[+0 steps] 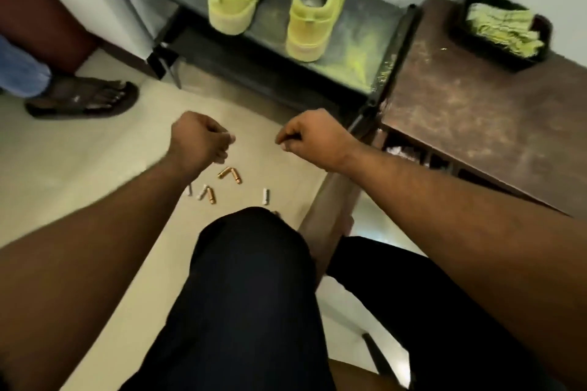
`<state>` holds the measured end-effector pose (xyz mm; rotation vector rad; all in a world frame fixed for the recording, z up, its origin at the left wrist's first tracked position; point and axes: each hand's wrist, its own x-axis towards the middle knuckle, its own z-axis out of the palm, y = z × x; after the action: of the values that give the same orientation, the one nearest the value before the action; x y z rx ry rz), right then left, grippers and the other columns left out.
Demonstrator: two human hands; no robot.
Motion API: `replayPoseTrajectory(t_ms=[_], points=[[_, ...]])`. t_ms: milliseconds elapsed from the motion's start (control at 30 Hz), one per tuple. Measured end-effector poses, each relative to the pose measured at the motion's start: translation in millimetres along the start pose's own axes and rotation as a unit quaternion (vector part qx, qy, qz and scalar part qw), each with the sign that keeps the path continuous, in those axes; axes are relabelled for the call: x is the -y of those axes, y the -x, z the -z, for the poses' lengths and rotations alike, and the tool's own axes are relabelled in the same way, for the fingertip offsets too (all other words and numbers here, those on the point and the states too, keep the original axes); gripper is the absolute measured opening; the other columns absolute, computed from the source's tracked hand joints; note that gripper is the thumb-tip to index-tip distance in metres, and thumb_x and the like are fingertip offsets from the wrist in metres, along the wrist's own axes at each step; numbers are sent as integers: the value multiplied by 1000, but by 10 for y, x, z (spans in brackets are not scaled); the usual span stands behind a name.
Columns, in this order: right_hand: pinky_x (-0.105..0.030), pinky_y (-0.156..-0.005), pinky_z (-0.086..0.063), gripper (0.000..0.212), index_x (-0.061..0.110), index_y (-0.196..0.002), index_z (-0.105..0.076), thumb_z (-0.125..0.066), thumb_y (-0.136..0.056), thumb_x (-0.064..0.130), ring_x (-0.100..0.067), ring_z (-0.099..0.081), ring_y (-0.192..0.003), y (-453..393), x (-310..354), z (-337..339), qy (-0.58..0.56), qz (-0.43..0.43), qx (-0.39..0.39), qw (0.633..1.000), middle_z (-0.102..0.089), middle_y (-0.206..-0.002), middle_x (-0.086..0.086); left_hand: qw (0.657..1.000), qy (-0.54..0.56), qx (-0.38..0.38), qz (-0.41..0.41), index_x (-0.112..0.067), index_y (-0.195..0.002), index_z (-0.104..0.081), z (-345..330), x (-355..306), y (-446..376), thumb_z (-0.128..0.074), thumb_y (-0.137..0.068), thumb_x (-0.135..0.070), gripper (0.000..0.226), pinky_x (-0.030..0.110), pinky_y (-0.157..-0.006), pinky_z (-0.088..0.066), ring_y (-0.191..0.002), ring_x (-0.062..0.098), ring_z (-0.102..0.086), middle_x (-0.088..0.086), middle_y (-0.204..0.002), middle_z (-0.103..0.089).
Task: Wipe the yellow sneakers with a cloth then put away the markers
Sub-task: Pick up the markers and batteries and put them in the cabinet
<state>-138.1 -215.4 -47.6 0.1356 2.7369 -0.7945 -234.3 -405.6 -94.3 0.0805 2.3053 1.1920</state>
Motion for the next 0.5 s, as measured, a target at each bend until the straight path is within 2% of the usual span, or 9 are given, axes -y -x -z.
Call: replayPoseTrajectory(t_ms=[133,200,267,367,433,500], points=[[-22,-78,-45,18,14,-100,-74,-65,-84,14,-17,-64,-95,-658,-106,-698,13,-59,99,993,-72,-103,-2,997,-4,-23,74,1,-74,-71,-91,722,-249,-72,-77,-4,6,32,-51,-55,-39,15,-57,16,-58,-63],[-22,-78,-46,18,15,-98,-74,-67,-83,12,-19,-65,-97,-920,-243,-1078,14,-90,164,982,-72,-104,-4,994,-22,-19,104,1,-75,-71,-207,1105,-417,-71,-77,-4,5,32,-52,-55,-39,15,-58,18,-61,-66],[-22,-81,-45,19,13,-100,-74,-66,-83,9,-21,-64,-102,-1125,-431,-1452,19,-111,214,970,-71,-108,-5,990,-28,-18,140,2,-78,-71,-355,1460,-591,-71,-77,-2,4,32,-51,-55,-45,22,-60,22,-68,-67],[-24,-86,-48,21,9,-104,-74,-65,-85,8,-24,-62,-106,-1285,-692,-1954,1,-152,239,959,-68,-114,-7,983,-43,-6,180,2,-81,-71,-559,1883,-867,-70,-79,-2,5,27,-46,-53,-47,26,-60,22,-71,-68],[-28,-87,-51,19,6,-101,-73,-67,-84,12,-25,-63,-104,-1375,-843,-2287,-22,-193,231,953,-70,-110,-9,980,-62,-4,191,-2,-82,-71,-683,2134,-1094,-71,-80,-6,4,32,-60,-58,-52,25,-64,17,-70,-69],[-31,-85,-53,17,4,-94,-73,-70,-83,16,-26,-65,-100,-1474,-927,-2557,-67,-235,182,953,-72,-102,-11,981,-71,-28,181,-8,-89,-71,-795,2314,-1296,-73,-80,-13,11,41,-77,-58,-69,29,-69,13,-82,-71]])
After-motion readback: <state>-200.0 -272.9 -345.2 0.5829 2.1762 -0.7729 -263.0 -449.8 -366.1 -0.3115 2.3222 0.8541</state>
